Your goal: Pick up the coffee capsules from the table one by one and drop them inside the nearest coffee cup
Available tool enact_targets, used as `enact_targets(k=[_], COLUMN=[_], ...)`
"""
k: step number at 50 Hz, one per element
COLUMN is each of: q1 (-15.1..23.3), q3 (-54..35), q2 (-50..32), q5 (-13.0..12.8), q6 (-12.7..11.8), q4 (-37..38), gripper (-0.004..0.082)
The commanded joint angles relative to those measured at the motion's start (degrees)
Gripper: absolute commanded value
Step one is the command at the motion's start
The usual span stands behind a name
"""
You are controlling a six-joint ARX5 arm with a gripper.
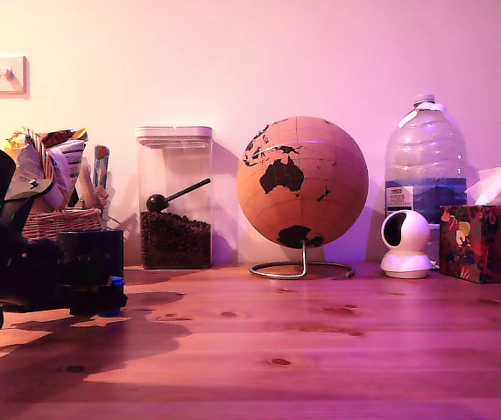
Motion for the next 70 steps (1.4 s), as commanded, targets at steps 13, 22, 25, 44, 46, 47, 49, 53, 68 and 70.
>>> enact_targets(k=[13, 22, 25, 44, 46, 47, 49, 53, 68, 70], q1=[-0.68, -1.42, -1.46, -1.49, -1.49, -1.49, -1.49, -1.46, -1.46, -1.46], q3=[2.62, 4.46, 5.03, 5.4, 5.4, 5.4, 5.4, 5.4, 5.4, 5.4], q2=[1.33, 1.6, 1.6, 1.62, 1.62, 1.62, 1.62, 1.62, 1.62, 1.62], q5=[0.98, 1.07, 1.2, 1.2, 1.2, 1.2, 1.2, 1.18, 1.18, 1.18], q6=[0.46, 0.48, 0.48, 1.57, 1.57, 1.57, 1.57, 2.01, 2.4, 2.4], q4=[-0.92, -3.17, -4.31, -7.19, -7.37, -7.39, -7.39, -7.32, -7.39, -7.37], gripper=[0.0568, 0.0568, 0.0567, 0.0566, 0.0566, 0.0565, 0.0558, 0.0495, 0.0286, 0.0286])
